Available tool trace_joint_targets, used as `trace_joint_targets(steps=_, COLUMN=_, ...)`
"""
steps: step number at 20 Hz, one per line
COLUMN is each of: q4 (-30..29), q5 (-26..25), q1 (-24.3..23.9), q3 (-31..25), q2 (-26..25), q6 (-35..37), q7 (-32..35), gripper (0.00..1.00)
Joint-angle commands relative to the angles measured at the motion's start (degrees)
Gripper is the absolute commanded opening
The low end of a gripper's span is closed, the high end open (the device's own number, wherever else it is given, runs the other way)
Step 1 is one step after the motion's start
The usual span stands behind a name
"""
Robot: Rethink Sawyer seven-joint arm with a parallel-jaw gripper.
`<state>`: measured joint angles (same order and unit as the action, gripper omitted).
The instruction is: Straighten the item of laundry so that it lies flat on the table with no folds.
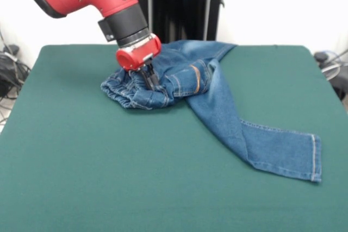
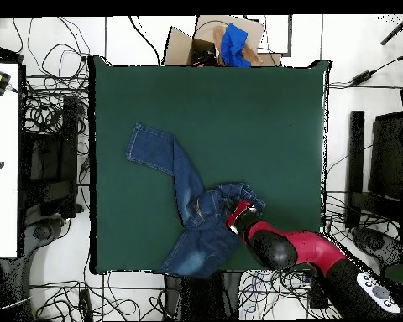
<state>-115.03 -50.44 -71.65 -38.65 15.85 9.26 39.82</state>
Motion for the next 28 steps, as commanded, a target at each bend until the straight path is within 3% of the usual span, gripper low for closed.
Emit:
trace_joint_targets(steps=1, q4=5.30, q5=-4.02, q1=4.09, q3=2.41, q2=-1.40, q6=3.60, q7=2.61, gripper=0.00)
trace_joint_targets(steps=9, q4=4.14, q5=-3.32, q1=7.93, q3=5.18, q2=1.60, q6=1.55, q7=7.04, gripper=0.00)
trace_joint_targets(steps=14, q4=1.66, q5=-2.52, q1=15.07, q3=11.74, q2=7.03, q6=-4.52, q7=14.47, gripper=0.00)
trace_joint_targets(steps=18, q4=2.32, q5=0.10, q1=21.47, q3=15.57, q2=7.09, q6=-9.28, q7=17.14, gripper=0.00)
trace_joint_targets(steps=28, q4=-0.20, q5=11.04, q1=34.40, q3=19.40, q2=12.82, q6=-11.32, q7=19.53, gripper=0.00)
